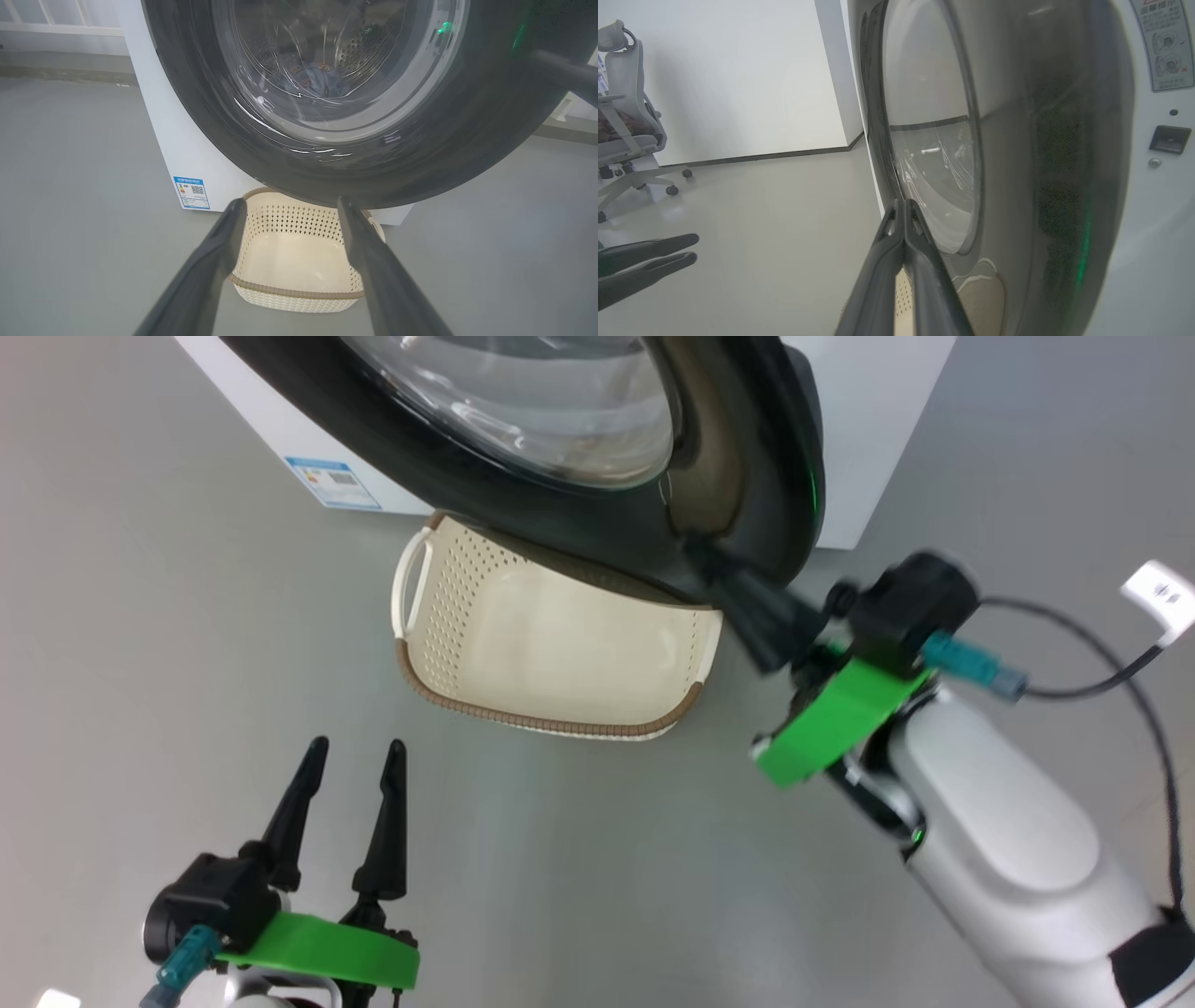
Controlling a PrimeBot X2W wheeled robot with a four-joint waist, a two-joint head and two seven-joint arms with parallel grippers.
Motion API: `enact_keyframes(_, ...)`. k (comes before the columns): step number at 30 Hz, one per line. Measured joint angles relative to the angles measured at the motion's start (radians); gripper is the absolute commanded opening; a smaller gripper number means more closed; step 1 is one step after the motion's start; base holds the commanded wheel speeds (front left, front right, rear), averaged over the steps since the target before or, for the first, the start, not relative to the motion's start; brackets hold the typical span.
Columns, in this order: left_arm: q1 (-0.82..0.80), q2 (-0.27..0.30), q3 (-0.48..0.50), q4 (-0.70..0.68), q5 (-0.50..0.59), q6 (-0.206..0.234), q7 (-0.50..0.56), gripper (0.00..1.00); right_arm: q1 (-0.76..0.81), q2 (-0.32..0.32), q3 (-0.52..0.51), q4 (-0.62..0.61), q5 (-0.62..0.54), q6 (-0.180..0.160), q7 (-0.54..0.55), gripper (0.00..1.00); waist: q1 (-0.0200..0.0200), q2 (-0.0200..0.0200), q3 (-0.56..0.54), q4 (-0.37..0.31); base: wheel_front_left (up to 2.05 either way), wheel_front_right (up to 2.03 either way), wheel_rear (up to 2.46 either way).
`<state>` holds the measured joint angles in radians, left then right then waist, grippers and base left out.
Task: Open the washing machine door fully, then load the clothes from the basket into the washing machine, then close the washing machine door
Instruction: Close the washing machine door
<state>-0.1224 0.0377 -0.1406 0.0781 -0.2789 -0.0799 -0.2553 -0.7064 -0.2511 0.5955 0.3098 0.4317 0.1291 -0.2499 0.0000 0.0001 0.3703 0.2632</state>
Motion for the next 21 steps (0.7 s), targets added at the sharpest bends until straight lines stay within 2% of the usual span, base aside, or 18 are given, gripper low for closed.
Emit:
enact_keyframes(8, -0.027, -0.001, -0.009, 0.005, -0.002, -0.004, 0.000, 1.00, -0.055, 0.036, -0.157, 0.015, -0.067, 0.000, -0.004, 0.00, 0.0000, 0.0000, 0.034, 0.004, 0.00, 0.00, 0.00)
enact_keyframes(13, -0.030, -0.001, -0.016, 0.007, -0.009, -0.006, 0.000, 1.00, -0.076, 0.041, -0.190, 0.023, -0.081, 0.000, -0.004, 0.00, 0.0000, 0.0000, 0.048, 0.003, 0.00, 0.00, 0.00)
enact_keyframes(21, -0.070, -0.001, -0.051, 0.009, -0.010, -0.013, 0.000, 1.00, -0.197, 0.033, -0.226, 0.094, -0.084, 0.000, -0.004, 0.00, 0.0000, 0.0000, 0.089, 0.009, 0.00, 0.00, 0.00)
